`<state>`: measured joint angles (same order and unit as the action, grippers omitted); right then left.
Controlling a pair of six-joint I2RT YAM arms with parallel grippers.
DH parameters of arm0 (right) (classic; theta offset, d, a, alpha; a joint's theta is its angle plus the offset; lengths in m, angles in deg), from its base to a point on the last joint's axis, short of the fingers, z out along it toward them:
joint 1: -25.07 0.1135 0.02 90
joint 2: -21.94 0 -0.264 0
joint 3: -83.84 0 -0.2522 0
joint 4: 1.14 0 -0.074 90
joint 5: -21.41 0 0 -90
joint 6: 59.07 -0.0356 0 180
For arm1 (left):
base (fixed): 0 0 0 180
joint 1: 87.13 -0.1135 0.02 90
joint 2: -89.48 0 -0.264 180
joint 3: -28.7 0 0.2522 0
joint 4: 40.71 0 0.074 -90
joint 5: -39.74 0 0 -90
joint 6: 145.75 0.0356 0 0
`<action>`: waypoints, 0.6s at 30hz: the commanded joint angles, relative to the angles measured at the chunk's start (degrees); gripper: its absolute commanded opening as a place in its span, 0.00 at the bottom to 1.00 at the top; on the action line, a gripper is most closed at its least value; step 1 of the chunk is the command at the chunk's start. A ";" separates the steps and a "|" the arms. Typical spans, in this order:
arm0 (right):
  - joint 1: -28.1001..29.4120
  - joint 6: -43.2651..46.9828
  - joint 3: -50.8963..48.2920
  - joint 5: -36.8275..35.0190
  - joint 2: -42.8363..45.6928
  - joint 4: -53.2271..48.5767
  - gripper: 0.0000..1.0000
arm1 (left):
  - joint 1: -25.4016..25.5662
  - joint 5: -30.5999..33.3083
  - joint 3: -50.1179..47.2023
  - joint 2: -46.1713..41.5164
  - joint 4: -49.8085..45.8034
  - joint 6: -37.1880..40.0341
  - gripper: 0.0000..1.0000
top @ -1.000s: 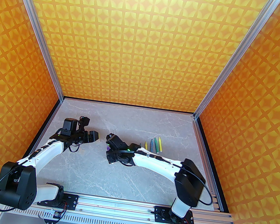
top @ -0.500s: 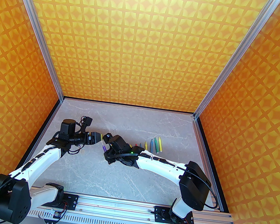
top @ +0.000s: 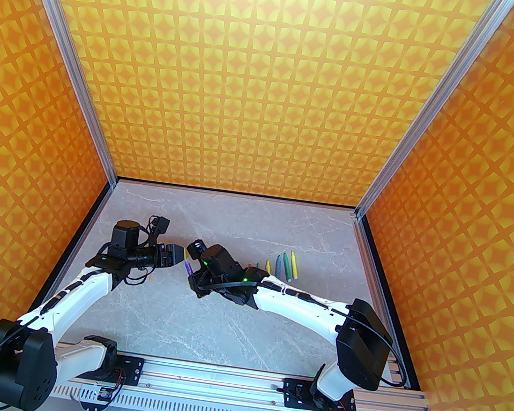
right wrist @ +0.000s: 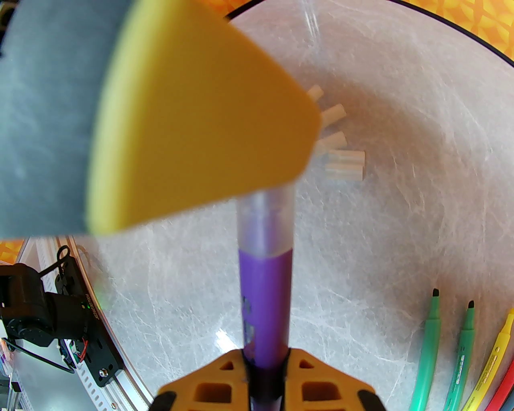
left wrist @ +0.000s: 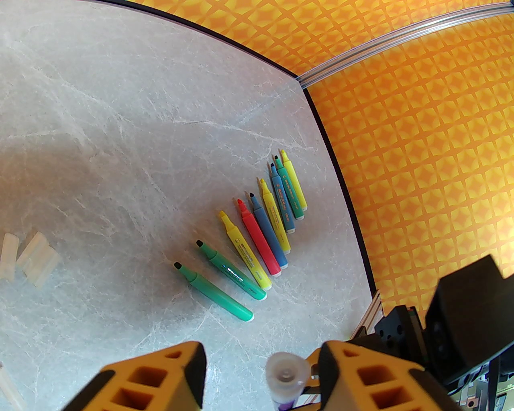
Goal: Open the pen caps
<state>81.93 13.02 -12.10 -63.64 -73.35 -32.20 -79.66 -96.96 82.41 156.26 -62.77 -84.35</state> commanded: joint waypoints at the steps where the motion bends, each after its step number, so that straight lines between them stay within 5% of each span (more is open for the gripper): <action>1: -0.29 1.03 2.16 0.76 -0.50 1.12 0.00 | 0.44 -1.51 -0.13 -0.16 -0.49 -0.38 0.46; 18: -0.20 1.64 3.74 1.21 -2.62 1.14 0.00 | 0.67 -1.64 0.05 0.08 -0.67 -0.61 0.18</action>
<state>81.93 13.69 -9.63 -62.54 -75.36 -32.02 -79.29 -98.16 82.41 156.26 -62.75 -85.22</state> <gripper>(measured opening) 0.131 0.202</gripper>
